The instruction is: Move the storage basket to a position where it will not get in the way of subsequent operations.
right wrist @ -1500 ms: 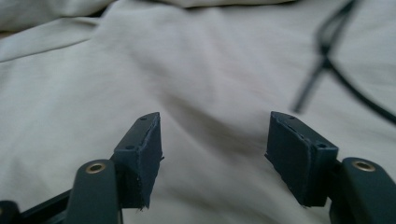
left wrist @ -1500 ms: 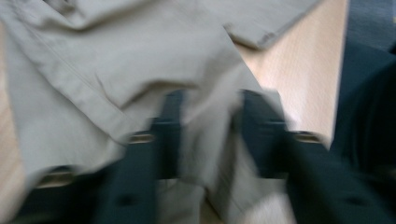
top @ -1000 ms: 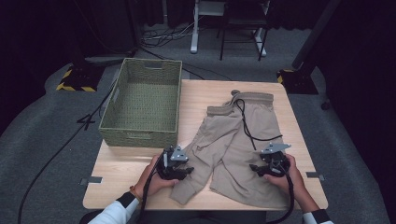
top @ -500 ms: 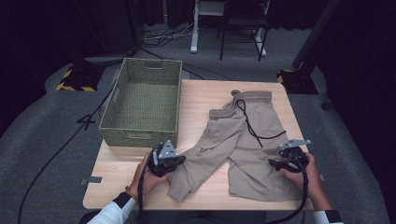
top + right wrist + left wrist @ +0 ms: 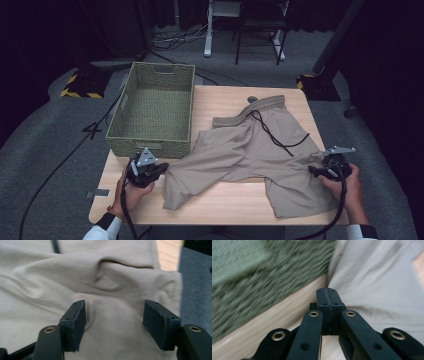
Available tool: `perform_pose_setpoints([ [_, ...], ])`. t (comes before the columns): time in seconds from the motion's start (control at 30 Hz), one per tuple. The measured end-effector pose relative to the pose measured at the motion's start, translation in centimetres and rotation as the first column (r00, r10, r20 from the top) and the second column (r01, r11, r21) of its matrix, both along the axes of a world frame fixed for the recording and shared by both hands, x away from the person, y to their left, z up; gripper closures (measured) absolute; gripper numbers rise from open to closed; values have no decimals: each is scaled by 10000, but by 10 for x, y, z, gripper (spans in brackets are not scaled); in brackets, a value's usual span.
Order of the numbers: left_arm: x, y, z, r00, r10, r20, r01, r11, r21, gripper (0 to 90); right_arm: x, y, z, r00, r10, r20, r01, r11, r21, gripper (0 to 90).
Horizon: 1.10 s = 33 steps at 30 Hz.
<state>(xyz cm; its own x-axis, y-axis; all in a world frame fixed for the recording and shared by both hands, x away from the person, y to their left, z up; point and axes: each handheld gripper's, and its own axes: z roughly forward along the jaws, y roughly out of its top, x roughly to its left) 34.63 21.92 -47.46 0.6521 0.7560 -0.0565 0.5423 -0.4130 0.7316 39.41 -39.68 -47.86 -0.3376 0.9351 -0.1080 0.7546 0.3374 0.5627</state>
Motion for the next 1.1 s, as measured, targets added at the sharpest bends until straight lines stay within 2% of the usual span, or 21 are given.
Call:
perform_pose_setpoints([
  [0.1, 1, 8, -6, 9992, 398, -84, -394, 9980, 487, 900, 1, -5, 0, 9997, -249, 51, 250, 9996, -108, 350],
  [0.17, 1, 14, -9, 9972, 676, -327, -669, 9975, 246, 900, 1, -8, 1, 9982, -582, 153, 588, 9975, -399, 352],
  [0.2, 1, 16, -10, 9973, 604, -420, -597, 9981, 169, 900, 2, -9, 1, 9975, -656, 253, 668, 9964, -524, 363],
  [0.23, 0, 15, -11, 9980, 502, -374, -496, 9986, 155, 900, 2, -11, 0, 9976, -652, 227, 661, 9970, -411, 365],
  [0.3, -3, 11, -10, 9996, 53, -287, -49, 9999, 145, 849, 1, -9, 0, 9975, -598, 364, 609, 9977, -298, 363],
  [0.37, -10, -1, -6, 9981, -600, -100, 601, 9981, 110, 757, -3, -1, 2, 9982, -159, 572, 161, 9999, -29, 364],
  [0.43, -14, -11, -3, 9929, -1183, -103, 1184, 9930, 6, 690, -7, 10, 8, 9944, 416, 969, -432, 9990, 148, 367],
  [0.47, -17, -18, -2, 9874, -1574, -167, 1574, 9875, -33, 638, -9, 19, 12, 9903, 741, 1177, -790, 9962, 375, 367],
  [0.57, -22, -34, -3, 9749, -2203, -319, 2203, 9754, -47, 517, -18, 50, 24, 9642, 2041, 1693, -2198, 9723, 799, 366],
  [0.63, -25, -44, -6, 9596, -2775, -453, 2775, 9607, -75, 493, -25, 78, 27, 9345, 3050, 1833, -3258, 9405, 961, 366],
  [0.67, -26, -49, -8, 9538, -2956, -534, 2964, 9550, 74, 489, -28, 95, 26, 9147, 3620, 1796, -3824, 9191, 948, 364],
  [0.73, -26, -57, -13, 9445, -3198, -755, 3207, 9472, 7, 463, -34, 128, 21, 8690, 4707, 1527, -4857, 8703, 813, 367],
  [0.77, -27, -60, -14, 9417, -3261, -833, 3269, 9450, -41, 454, -36, 148, 16, 8422, 5204, 1408, -5327, 8435, 686, 369],
  [0.8, -27, -63, -16, 9376, -3360, -901, 3368, 9416, -64, 452, -37, 158, 14, 8263, 5478, 1313, -5592, 8258, 735, 371],
  [0.83, -27, -66, -17, 9332, -3474, -917, 3486, 9373, -27, 446, -38, 171, 10, 8046, 5815, 1204, -5916, 8024, 782, 370],
  [0.9, -28, -73, -18, 9248, -3668, -1004, 3683, 9297, -45, 425, -38, 192, 4, 7728, 6261, 1034, -6334, 7711, 650, 373],
  [0.97, -28, -79, -19, 9182, -3826, -1024, 3847, 9230, 16, 404, -36, 207, -1, 7500, 6558, 863, -6613, 7466, 727, 373],
  [1.0, -28, -82, -19, 9178, -3847, -979, 3871, 9220, 58, 401, -35, 212, -4, 7478, 6592, 793, -6638, 7447, 695, 375],
  [1.03, -28, -83, -19, 9156, -3896, -990, 3918, 9200, 31, 403, -33, 216, -6, 7425, 6657, 746, -6698, 7375, 864, 379],
  [1.07, -28, -85, -19, 9145, -3937, -929, 3960, 9182, 71, 427, -31, 218, -7, 7436, 6646, 734, -6685, 7373, 968, 386],
  [1.1, -28, -87, -19, 9168, -3902, -845, 3928, 9195, 164, 487, -29, 220, -8, 7457, 6625, 713, -6662, 7399, 934, 400],
])
